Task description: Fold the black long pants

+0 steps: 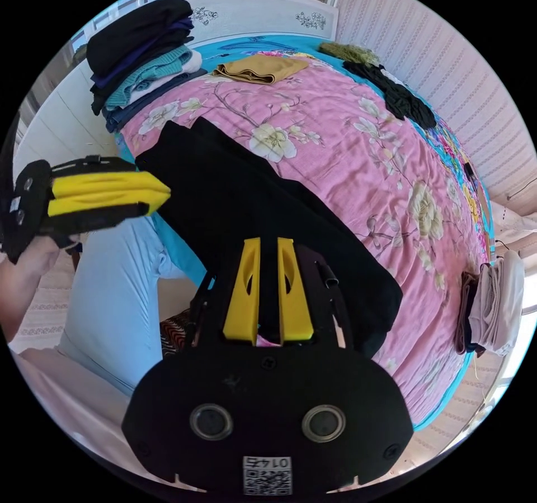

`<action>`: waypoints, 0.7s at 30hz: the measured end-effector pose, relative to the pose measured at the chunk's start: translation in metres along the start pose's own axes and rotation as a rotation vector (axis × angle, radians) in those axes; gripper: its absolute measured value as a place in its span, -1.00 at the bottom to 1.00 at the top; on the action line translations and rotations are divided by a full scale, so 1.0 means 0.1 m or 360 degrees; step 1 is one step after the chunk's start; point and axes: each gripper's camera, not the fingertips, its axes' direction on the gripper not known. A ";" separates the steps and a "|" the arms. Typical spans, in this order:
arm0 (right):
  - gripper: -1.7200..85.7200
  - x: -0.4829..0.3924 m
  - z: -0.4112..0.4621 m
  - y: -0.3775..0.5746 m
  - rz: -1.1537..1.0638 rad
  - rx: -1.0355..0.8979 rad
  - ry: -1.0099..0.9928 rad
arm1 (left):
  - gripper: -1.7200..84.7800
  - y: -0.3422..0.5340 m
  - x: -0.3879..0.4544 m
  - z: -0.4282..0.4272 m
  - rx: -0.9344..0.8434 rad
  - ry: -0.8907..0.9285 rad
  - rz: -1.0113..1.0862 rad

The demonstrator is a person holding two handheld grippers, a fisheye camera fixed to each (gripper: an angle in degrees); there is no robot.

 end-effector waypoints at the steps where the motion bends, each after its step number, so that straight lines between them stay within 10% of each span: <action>1: -0.91 0.04 0.01 0.03 0.0015 0.0032 0.0013 | -0.98 -0.09 0.13 0.06 0.0019 0.0033 0.0063; 21: -0.98 0.57 0.94 0.05 0.0000 -0.0141 0.0002 | -0.98 -0.75 0.95 0.73 -0.0226 0.0050 0.0269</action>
